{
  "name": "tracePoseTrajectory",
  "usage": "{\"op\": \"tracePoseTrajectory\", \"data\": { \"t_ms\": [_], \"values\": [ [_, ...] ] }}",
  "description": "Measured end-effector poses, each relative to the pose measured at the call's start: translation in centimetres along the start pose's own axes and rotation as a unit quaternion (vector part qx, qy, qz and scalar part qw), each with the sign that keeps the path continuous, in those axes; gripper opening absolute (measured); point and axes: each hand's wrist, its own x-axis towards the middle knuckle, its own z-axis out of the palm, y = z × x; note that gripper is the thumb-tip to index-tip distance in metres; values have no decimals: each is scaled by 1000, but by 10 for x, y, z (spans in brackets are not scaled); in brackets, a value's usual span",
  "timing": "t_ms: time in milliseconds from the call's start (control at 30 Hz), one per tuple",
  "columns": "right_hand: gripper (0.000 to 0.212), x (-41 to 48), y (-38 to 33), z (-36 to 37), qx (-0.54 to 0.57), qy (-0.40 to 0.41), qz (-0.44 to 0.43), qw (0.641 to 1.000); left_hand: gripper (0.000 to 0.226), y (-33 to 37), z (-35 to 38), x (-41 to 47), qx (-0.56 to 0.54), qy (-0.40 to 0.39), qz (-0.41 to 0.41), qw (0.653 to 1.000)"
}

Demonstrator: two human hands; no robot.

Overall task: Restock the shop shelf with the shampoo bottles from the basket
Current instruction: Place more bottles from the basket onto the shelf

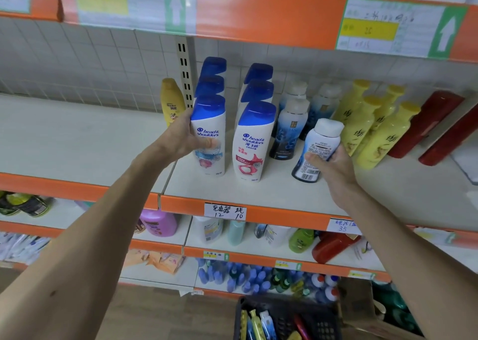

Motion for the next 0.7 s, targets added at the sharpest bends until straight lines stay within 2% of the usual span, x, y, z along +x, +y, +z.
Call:
{"op": "tracePoseTrajectory", "data": {
  "t_ms": [100, 167, 267, 333, 400, 500, 600, 700],
  "values": [
    [45, 2, 0, 0, 6, 2, 0, 1000, 83, -10, 6, -12, -50, 52, 3, 997],
    [42, 5, 0, 1, 12, 10, -4, 1000, 87, -29, 15, -23, -45, 153, 5, 987],
    [38, 14, -1, 3, 8, 27, -8, 1000, 68, -57, 40, -45, 4, 288, 21, 957],
    [37, 23, 0, 4, 2, 30, -13, 999, 50, -67, 61, -57, 46, 289, 11, 956],
    [39, 31, -1, 4, -3, 30, -17, 999, 36, -76, 78, -63, 113, 239, -9, 964],
    [39, 41, -3, 4, 1, 33, -15, 999, 29, -87, 92, -59, 206, 191, -55, 958],
    [41, 50, -7, 1, 0, 21, -6, 1000, 22, -88, 97, -56, 206, 202, -85, 954],
    [43, 59, -8, -3, -3, 5, -2, 1000, 13, -90, 99, -57, 199, 223, -69, 952]
  ]
}}
